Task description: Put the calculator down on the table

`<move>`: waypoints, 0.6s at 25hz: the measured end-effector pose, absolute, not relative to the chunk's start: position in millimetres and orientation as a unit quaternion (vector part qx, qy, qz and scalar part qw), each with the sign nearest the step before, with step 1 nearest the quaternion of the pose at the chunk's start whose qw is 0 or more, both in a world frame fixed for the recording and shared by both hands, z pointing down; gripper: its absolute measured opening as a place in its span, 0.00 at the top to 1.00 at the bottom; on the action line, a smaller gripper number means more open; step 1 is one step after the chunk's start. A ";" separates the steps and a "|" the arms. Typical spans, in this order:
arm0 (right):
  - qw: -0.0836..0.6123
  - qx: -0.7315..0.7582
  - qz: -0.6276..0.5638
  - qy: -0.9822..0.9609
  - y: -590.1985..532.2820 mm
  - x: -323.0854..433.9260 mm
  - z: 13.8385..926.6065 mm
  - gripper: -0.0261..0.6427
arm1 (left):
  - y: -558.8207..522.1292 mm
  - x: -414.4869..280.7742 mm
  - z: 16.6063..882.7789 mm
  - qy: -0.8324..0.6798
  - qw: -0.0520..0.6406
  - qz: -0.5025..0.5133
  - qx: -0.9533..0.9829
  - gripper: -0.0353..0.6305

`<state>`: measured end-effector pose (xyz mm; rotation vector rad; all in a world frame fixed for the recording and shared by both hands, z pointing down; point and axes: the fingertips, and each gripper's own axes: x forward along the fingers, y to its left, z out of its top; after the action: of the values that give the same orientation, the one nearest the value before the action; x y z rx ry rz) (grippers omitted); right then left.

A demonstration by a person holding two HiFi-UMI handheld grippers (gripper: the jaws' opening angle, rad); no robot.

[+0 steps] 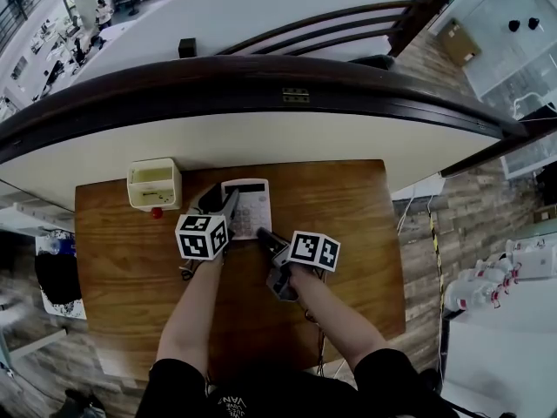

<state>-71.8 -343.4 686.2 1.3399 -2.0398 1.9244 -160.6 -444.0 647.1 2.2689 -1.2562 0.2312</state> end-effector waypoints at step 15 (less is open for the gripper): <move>0.019 0.459 0.595 -0.659 -374.1 -74.9 685.0 0.82 | -428.4 -172.7 641.4 -0.469 0.267 0.082 0.838 0.69</move>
<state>-74.9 -374.1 685.0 1.4235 -2.0474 1.8488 -172.7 -428.4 641.4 2.2606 -1.2661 0.2203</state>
